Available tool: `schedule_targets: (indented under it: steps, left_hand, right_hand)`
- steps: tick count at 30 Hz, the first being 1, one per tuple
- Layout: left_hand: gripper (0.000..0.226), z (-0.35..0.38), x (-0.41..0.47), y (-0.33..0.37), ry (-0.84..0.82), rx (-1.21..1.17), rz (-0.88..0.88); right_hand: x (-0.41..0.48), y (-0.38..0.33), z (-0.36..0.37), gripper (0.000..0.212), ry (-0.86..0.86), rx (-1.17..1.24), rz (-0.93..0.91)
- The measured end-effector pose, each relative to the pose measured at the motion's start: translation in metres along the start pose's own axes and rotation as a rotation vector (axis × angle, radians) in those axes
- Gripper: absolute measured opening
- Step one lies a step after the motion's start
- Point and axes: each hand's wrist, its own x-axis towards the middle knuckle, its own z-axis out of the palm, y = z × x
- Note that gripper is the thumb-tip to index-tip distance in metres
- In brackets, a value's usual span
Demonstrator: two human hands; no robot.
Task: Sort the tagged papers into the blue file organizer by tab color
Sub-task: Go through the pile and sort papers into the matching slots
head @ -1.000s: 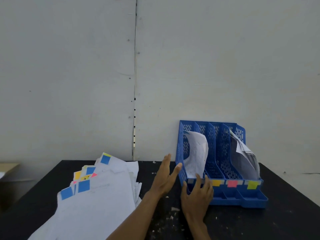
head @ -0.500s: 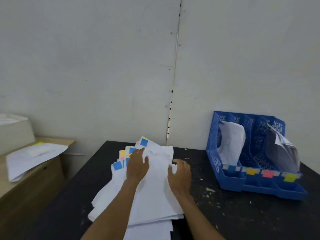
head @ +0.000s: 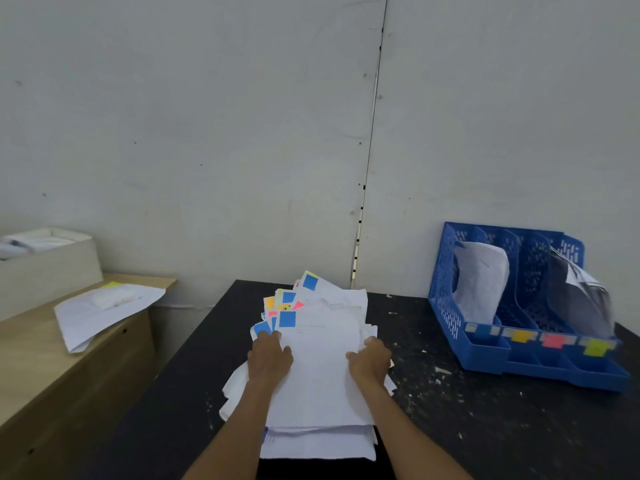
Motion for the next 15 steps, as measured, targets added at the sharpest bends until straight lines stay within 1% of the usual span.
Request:
schedule_targets:
  steps: [2,5,7,9,12,15]
  left_hand:
    - [0.048,0.002,-0.002,0.0,-0.003,0.001,0.001]
    - [0.048,0.002,-0.002,0.001,-0.001,0.008,0.009]
    - [0.049,0.0,0.001,0.004,0.015,0.011,0.009]
    - [0.049,-0.002,0.002,0.011,0.046,0.052,0.019]
    - [0.047,-0.001,0.002,0.031,0.086,0.053,0.083]
    - [0.047,0.004,0.0,0.059,0.044,0.007,0.121]
  right_hand:
    - [0.0,0.002,-0.001,0.018,0.027,-0.088,0.047]
    - [0.003,0.004,-0.002,0.012,0.056,-0.129,0.07]
    - [0.005,0.002,-0.005,0.013,0.118,-0.099,0.019]
    - [0.009,-0.001,-0.013,0.015,0.182,-0.016,-0.055]
    - [0.017,-0.007,-0.028,0.014,0.178,0.085,-0.144]
    - [0.026,-0.008,-0.039,0.012,0.149,0.111,-0.249]
